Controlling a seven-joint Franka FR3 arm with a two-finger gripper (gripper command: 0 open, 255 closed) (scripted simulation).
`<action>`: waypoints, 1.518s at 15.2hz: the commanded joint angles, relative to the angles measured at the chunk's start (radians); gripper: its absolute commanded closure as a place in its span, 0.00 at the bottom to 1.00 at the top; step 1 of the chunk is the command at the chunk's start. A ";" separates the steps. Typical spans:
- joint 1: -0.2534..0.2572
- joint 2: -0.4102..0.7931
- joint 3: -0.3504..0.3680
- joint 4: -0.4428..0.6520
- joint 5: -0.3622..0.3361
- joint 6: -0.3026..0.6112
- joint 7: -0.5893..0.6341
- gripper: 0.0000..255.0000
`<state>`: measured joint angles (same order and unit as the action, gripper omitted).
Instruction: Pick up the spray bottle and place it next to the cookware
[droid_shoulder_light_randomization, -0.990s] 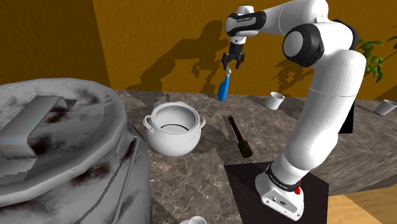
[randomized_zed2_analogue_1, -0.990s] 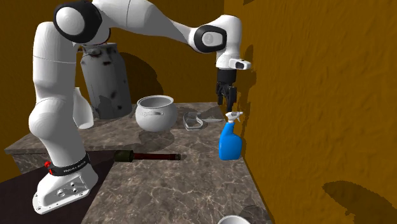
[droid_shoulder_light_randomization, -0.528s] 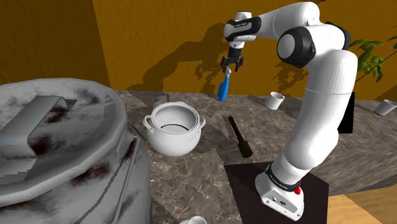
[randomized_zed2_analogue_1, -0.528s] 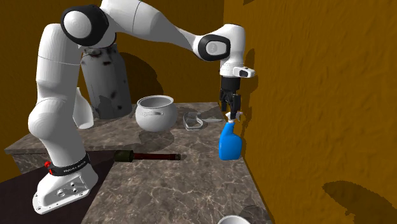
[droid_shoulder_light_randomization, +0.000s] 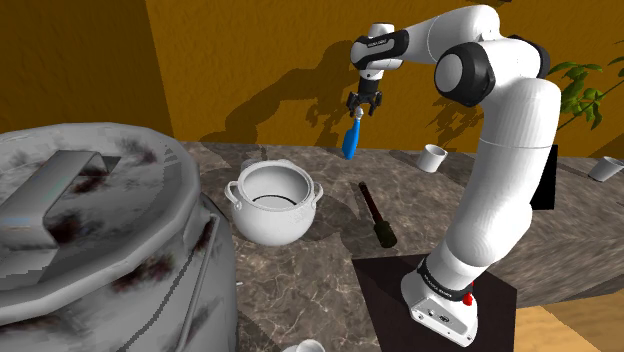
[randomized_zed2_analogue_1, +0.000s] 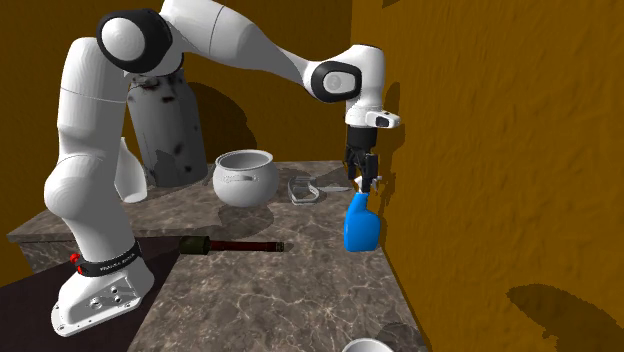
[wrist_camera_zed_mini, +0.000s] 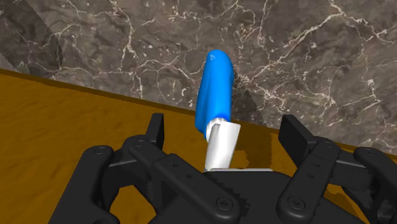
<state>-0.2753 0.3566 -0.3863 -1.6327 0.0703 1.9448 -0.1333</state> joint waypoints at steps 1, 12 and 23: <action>0.000 0.000 0.000 0.000 0.000 0.000 0.000 0.00; 0.000 -0.003 -0.001 0.009 -0.001 -0.012 0.000 1.00; -0.003 -0.025 -0.006 0.127 -0.011 -0.151 0.001 1.00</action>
<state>-0.2755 0.3312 -0.3914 -1.5199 0.0596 1.8086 -0.1295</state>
